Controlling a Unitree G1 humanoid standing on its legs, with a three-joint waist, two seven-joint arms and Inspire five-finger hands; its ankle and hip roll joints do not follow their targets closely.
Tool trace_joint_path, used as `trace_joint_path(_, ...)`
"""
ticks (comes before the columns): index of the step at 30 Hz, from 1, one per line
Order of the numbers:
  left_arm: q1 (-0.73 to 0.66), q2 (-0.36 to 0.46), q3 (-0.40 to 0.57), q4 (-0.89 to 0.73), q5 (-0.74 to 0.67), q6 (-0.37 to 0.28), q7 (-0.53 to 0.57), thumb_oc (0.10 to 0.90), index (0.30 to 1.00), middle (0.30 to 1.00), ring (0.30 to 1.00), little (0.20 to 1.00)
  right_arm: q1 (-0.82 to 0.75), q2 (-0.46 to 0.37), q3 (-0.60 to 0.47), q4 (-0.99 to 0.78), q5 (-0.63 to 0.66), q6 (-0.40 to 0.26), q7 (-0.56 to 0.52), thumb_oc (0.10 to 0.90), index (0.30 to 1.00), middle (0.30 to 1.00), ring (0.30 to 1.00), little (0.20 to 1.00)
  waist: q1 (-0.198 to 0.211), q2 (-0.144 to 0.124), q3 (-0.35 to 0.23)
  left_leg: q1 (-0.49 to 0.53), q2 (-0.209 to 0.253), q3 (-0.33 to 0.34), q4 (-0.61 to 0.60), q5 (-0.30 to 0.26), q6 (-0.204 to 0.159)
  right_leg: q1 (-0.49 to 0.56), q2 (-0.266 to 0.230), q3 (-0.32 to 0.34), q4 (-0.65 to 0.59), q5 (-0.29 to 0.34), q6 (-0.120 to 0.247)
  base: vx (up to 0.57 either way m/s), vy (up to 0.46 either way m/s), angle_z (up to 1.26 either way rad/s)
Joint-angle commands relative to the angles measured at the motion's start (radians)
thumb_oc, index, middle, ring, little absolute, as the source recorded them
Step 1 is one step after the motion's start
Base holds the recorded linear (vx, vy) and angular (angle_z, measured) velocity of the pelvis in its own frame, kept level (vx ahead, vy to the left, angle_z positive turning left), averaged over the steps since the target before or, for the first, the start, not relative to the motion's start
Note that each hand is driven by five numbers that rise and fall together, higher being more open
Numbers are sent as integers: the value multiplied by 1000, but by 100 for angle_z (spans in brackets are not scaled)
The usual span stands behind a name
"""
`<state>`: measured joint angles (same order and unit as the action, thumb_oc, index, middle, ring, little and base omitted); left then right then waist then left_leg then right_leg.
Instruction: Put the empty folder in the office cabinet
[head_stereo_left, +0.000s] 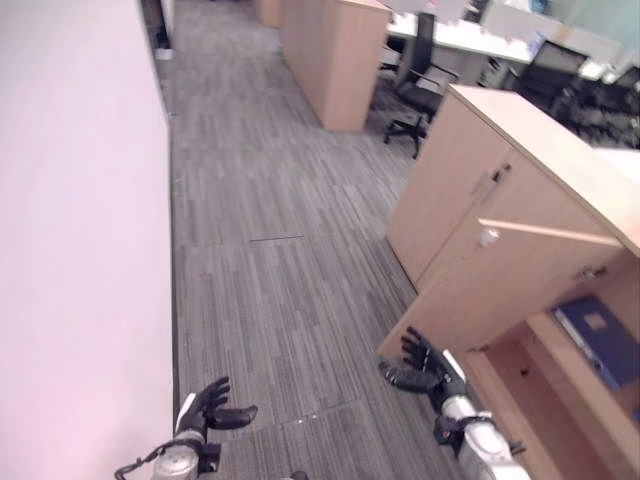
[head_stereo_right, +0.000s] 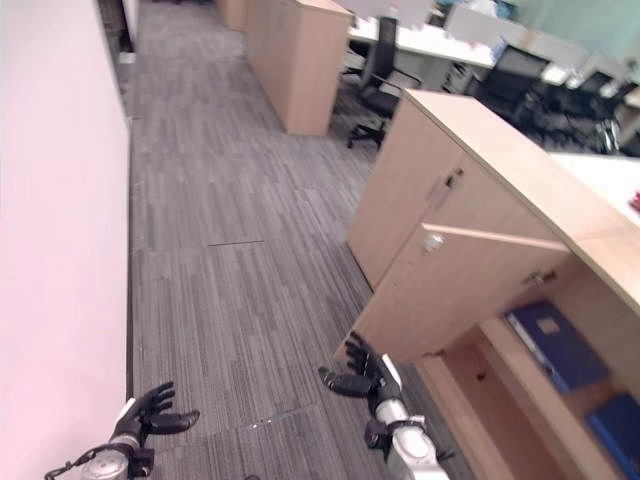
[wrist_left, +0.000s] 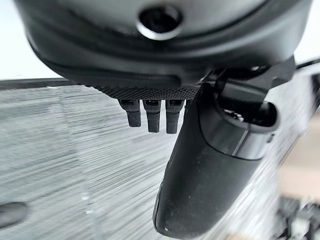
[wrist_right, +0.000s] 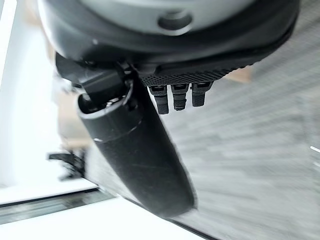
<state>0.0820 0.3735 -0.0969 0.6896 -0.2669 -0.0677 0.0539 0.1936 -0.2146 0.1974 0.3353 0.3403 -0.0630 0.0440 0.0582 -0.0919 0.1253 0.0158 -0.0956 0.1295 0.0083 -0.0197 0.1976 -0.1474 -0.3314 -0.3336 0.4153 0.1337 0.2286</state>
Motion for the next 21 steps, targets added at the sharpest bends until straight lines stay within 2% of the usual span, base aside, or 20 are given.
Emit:
trace_joint_path(1,-70,36,2,-117,9,-78,-13,800,900,900,900,900,-62,-58,-56,-53,-2,-72,-10,800,900,900,900,900,-45,29,-1,66,166,-140,-96,-22,-203,29,138,-37,-54,-98,-53,46,290,45)
trace_joint_path(3,-69,32,-2,-135,9,-76,-15,800,900,900,900,900,-59,-60,-58,-36,-9,-75,-10,800,900,900,900,900,-40,23,2,68,140,-173,-96,-19,-199,7,212,-75,-63,-149,-65,73,207,62)
trace_joint_path(4,-72,35,5,-150,8,-72,-19,800,900,900,900,900,-60,-58,-73,-20,-13,-78,-18,800,900,900,900,900,-35,9,2,68,113,-208,-96,-14,-200,16,231,-100,-121,-148,-62,112,123,74)
trace_joint_path(8,-94,27,-1,-132,-9,-79,-26,800,900,900,900,900,-71,-70,-104,40,-4,-80,-43,800,900,900,900,900,-37,12,-10,64,83,-244,-96,-21,-208,70,227,-73,-210,-166,-78,134,60,48)
trace_joint_path(9,-87,16,-12,-125,-7,-77,-35,800,900,900,900,900,-74,-73,-103,45,-8,-73,-47,800,900,900,900,900,-34,13,-21,65,78,-230,-96,-26,-205,105,222,-85,-248,-170,-90,182,62,41)
trace_joint_path(11,-78,9,-20,-130,-3,-75,-42,800,900,900,900,900,-71,-73,-102,45,-13,-69,-47,800,900,900,900,900,-32,17,-24,71,77,-224,-96,-30,-202,112,220,-86,-255,-168,-91,110,46,16)
trace_joint_path(21,-40,-7,4,-139,22,-65,-59,800,900,900,900,900,-44,-65,-89,74,-79,-42,-35,800,900,900,900,900,-55,40,-28,110,62,-170,-96,-63,-189,166,208,-23,-322,-173,-89,71,21,-25)
